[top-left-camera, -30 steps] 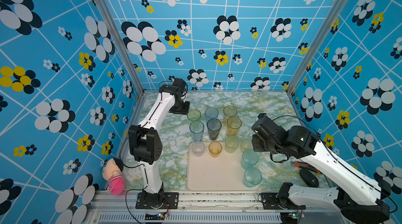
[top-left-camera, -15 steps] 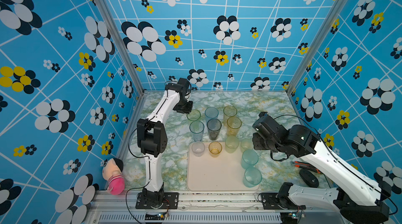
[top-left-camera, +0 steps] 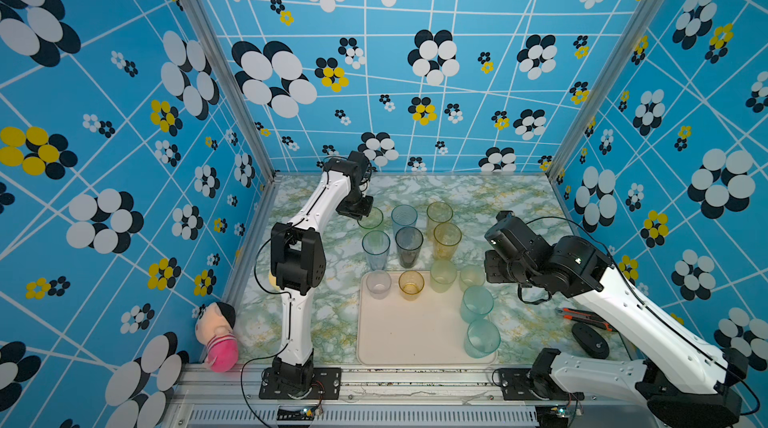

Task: Place the glasses into the tray
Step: 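Open the right gripper while the left gripper reaches a clear green cup, then close the left gripper on the clear green cup while the right arm withdraws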

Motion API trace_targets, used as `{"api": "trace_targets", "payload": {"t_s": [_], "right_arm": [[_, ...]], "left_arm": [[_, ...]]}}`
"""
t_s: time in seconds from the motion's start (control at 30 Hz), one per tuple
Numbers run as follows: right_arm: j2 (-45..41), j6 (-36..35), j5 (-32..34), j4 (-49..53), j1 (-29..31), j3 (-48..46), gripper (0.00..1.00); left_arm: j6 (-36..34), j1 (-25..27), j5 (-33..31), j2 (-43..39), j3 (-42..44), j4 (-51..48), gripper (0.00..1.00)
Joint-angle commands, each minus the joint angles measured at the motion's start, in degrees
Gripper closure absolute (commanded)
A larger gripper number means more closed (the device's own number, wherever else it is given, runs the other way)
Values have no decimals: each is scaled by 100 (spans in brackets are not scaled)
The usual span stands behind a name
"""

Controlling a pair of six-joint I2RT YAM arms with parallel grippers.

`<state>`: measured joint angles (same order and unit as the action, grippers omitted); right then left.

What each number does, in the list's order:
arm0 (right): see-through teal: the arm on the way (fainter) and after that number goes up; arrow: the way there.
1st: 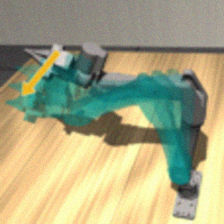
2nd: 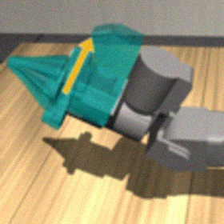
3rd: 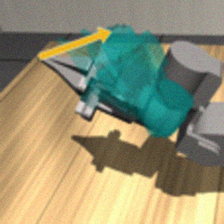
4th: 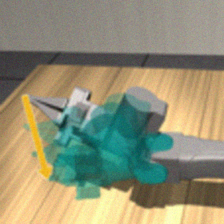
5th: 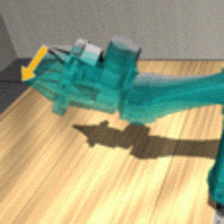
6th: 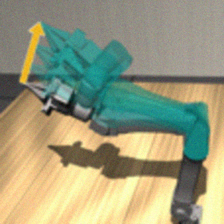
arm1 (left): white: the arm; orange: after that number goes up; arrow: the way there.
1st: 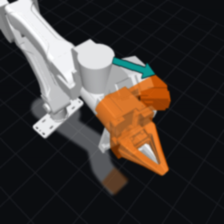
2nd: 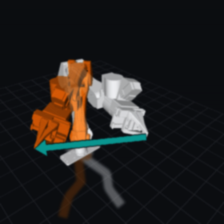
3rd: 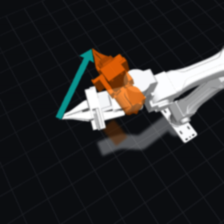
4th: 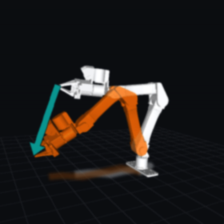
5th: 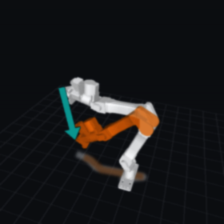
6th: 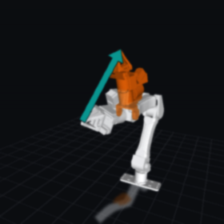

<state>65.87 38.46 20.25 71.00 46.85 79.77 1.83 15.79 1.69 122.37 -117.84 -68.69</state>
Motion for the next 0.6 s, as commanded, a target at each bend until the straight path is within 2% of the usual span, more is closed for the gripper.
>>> {"api": "trace_targets", "payload": {"t_s": [0.0, 0.33, 0.57], "right_arm": [[-12, -174, -10, -132, -62, -35, 62], [274, -620, -214, -638, -299, 134, 63], [466, -1009, -477, -1119, -788, 357, 63]], "left_arm": [[-77, 20, -227, -31, -201, -49, 100], [-128, -176, -744, -745, -776, -633, 100], [-15, -250, -1066, -2190, -130, -1178, 100]]}}
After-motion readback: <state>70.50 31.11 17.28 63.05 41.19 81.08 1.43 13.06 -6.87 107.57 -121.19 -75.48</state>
